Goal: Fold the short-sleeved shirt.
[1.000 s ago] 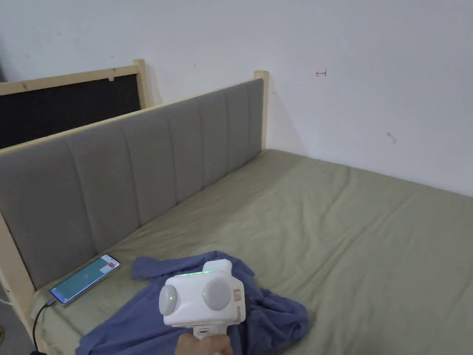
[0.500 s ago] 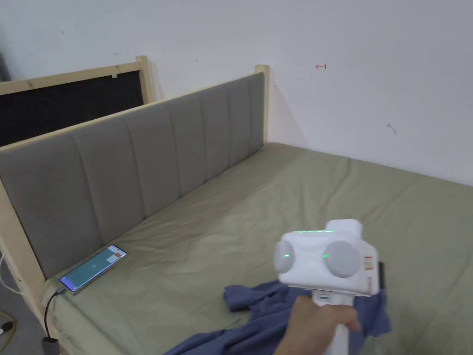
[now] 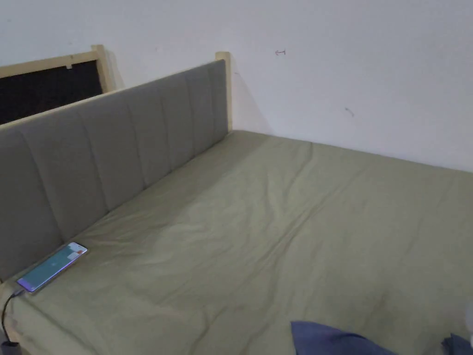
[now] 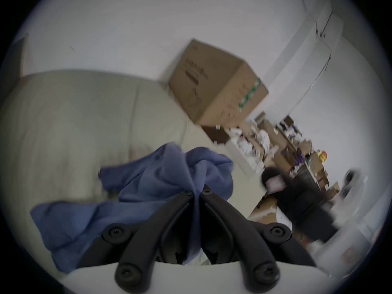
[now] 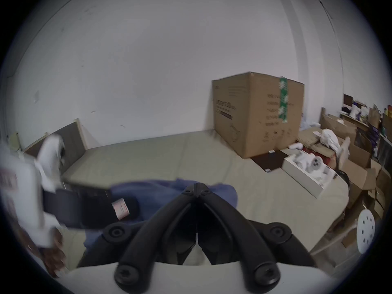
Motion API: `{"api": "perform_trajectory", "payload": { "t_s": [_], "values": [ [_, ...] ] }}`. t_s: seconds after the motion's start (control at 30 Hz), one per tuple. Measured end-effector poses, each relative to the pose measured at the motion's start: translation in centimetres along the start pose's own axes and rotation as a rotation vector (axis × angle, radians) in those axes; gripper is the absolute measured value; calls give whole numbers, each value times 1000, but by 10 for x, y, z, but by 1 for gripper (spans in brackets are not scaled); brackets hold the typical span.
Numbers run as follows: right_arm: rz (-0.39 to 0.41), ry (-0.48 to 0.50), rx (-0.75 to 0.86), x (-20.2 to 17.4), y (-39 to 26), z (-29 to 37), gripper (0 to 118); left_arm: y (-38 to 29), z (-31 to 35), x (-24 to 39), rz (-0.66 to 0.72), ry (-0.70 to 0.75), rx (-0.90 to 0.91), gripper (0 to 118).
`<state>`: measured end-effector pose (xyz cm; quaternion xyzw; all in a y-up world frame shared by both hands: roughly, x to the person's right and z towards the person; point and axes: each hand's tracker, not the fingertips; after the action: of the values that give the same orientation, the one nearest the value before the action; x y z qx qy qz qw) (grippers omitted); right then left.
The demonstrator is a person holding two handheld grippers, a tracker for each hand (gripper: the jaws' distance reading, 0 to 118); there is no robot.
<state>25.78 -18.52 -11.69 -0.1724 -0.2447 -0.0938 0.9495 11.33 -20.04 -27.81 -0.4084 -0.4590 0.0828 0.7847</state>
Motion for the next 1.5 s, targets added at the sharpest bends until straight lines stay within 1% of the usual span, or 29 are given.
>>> {"api": "perform_trajectory", "payload": {
  "t_s": [0.13,0.2,0.23,0.27,0.3,0.33,0.37,0.47,0.5,0.53,0.57,0.6,0.83,0.87,0.9,0.93,0.97,1.0,1.03,1.07,1.13,1.23,1.27,1.3,1.33,1.37,1.4,1.47,1.5],
  "values": [
    [-27,-54,-37,26,-17,4,0,-56,-50,-20,28,78,-146,4],
    [-20,-69,-54,31,-23,6,0,-71,-62,-29,55,108,-215,40],
    [-18,-76,-61,33,-26,6,0,-74,-64,-31,25,115,-221,53],
    [-19,-79,-67,34,-28,7,0,-77,-65,-33,16,128,-224,53],
    [-21,-80,-73,35,-30,6,0,-77,-64,-34,17,146,-225,92],
    [-23,-80,-82,35,-30,6,0,-76,-56,-38,8,145,-210,118],
    [-23,-76,-85,34,-31,6,0,-72,-37,-38,-7,134,-121,112],
    [-8,-62,-90,27,-32,6,0,-64,0,-50,-16,173,-100,105],
    [-2,-53,-89,25,-33,6,0,-63,12,-58,-14,182,-58,89],
    [-3,-46,-94,21,-34,5,0,-64,25,-68,-13,202,-27,58],
    [-7,-28,-97,16,-35,5,0,-68,33,-79,0,276,-33,8],
    [-13,-8,-104,13,-37,4,0,-74,39,-93,13,357,-46,0],
    [33,56,-167,-15,-52,-9,0,-86,78,-202,232,554,-74,0],
    [40,66,-170,-17,-53,-11,0,-75,82,-212,198,587,-72,0],
    [47,70,-174,-20,-53,-13,0,-64,84,-223,174,612,-51,7],
    [51,72,-175,-21,-53,-16,0,-54,85,-235,169,637,-44,26],
    [53,77,-177,-19,-54,-20,0,-44,84,-250,173,658,-48,66],
    [54,84,-180,-19,-55,-22,0,-37,79,-264,206,663,-62,93],
    [56,91,-185,-19,-55,-23,0,-32,69,-280,254,679,-103,108],
    [58,92,-189,-19,-56,-25,0,-28,60,-294,281,668,-133,111],
    [64,87,-206,-17,-59,-30,0,-30,41,-311,334,654,-154,109],
    [60,75,-235,-10,-64,-35,0,-53,9,-324,356,634,-341,94],
    [52,69,-242,-7,-65,-37,0,-62,1,-321,312,684,-367,94],
    [41,57,-253,-3,-66,-39,0,-63,3,-309,204,724,-287,91],
    [31,51,-259,1,-66,-41,0,-59,5,-303,231,752,-291,89],
    [19,47,-262,5,-67,-43,0,-56,7,-298,237,750,-288,75],
    [10,45,-268,8,-67,-47,0,-55,8,-294,207,798,-281,56],
    [6,52,-283,13,-64,-58,0,-50,8,-288,127,835,-303,2],
    [11,60,-288,15,-62,-65,0,-50,8,-289,111,810,-316,2]
  ]
}}
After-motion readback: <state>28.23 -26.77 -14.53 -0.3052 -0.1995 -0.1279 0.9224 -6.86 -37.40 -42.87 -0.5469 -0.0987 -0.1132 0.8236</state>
